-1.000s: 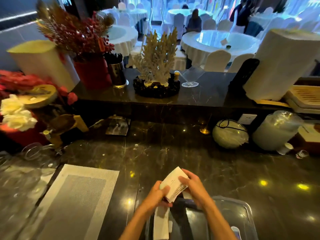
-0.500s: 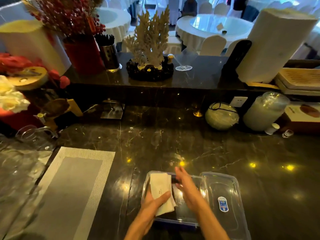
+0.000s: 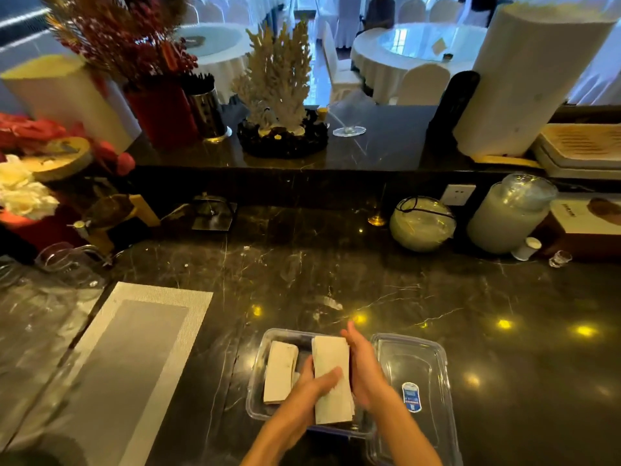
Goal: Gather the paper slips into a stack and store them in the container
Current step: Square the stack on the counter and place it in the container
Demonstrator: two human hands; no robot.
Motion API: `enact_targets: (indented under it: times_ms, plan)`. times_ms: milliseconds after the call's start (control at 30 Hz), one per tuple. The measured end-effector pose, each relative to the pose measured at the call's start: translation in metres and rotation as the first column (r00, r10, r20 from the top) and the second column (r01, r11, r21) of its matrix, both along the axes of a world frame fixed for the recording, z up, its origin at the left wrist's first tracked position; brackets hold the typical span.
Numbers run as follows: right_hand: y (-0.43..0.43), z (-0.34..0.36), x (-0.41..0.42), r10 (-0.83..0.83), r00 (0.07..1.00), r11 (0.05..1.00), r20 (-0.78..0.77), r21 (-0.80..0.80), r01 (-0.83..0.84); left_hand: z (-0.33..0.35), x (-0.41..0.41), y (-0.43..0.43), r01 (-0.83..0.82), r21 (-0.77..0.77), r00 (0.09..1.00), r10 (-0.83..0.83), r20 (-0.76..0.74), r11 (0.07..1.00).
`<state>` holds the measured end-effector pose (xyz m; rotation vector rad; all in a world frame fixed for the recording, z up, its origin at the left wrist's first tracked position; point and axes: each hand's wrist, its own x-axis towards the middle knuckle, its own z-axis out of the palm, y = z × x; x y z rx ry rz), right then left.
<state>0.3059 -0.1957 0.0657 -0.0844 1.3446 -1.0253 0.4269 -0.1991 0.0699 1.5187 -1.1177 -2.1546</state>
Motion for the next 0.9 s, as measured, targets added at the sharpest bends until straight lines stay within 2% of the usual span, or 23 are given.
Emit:
enact_targets:
  times_ms: [67, 133, 200, 267, 300, 367, 433, 467, 533, 567, 700, 767, 900]
  plan:
    - [0.004, -0.009, -0.012, 0.004, 1.000, 1.000, 0.027, -0.027, -0.003, -0.006, -0.010, 0.004, -0.081, 0.019, 0.997, 0.082, -0.012, 0.996]
    - [0.006, -0.014, -0.017, 0.044, 0.999, 0.999, -0.008, -0.022, -0.044, -0.014, -0.021, 0.007, -0.058, -0.049, 0.995, 0.062, 0.074, 0.997]
    - [0.004, -0.017, -0.024, 0.066, 0.997, 0.998, -0.029, -0.018, -0.067, -0.022, -0.028, 0.008, -0.046, -0.052, 0.993, 0.052, 0.110, 0.998]
    - [0.005, -0.016, -0.037, 0.009, 0.999, 0.997, -0.045, -0.075, -0.012, -0.027, -0.028, 0.005, -0.041, -0.111, 0.986, 0.058, 0.156, 0.993]
    - [0.008, -0.015, -0.047, -0.028, 0.996, 0.993, -0.089, -0.120, 0.017, -0.029, -0.026, 0.002, -0.014, -0.166, 0.974, 0.051, 0.221, 0.986]
    - [0.015, -0.016, -0.066, -0.053, 0.941, 0.993, -0.334, -0.117, 0.014, -0.033, -0.022, -0.003, 0.033, -0.203, 0.954, 0.030, 0.300, 0.979]
    - [0.024, -0.025, -0.078, 0.075, 0.835, 0.996, -0.545, -0.002, -0.091, -0.036, -0.016, -0.005, 0.141, -0.170, 0.926, -0.070, 0.370, 0.975]
    - [0.028, -0.032, -0.080, 0.170, 0.789, 0.985, -0.590, 0.073, -0.157, -0.039, -0.013, -0.006, 0.210, -0.148, 0.906, -0.135, 0.400, 0.966]
    - [0.040, -0.047, -0.074, 0.322, 0.734, 0.946, -0.597, 0.169, -0.278, -0.045, -0.015, -0.006, 0.303, -0.143, 0.874, -0.214, 0.437, 0.942]
    - [0.045, -0.054, -0.068, 0.353, 0.713, 0.933, -0.606, 0.166, -0.320, -0.048, -0.020, -0.007, 0.331, -0.164, 0.865, -0.230, 0.446, 0.929]
    - [0.053, -0.072, -0.053, 0.325, 0.666, 0.932, -0.672, 0.111, -0.344, -0.062, -0.049, -0.002, 0.465, -0.150, 0.794, -0.336, 0.507, 0.873]
    - [0.052, -0.074, -0.054, 0.312, 0.678, 0.937, -0.666, 0.097, -0.336, -0.071, -0.058, 0.006, 0.422, -0.117, 0.824, -0.326, 0.464, 0.899]
    - [0.057, -0.077, -0.049, 0.240, 0.681, 0.961, -0.691, 0.069, -0.269, -0.082, -0.068, 0.015, 0.283, -0.139, 0.882, -0.200, 0.426, 0.949]
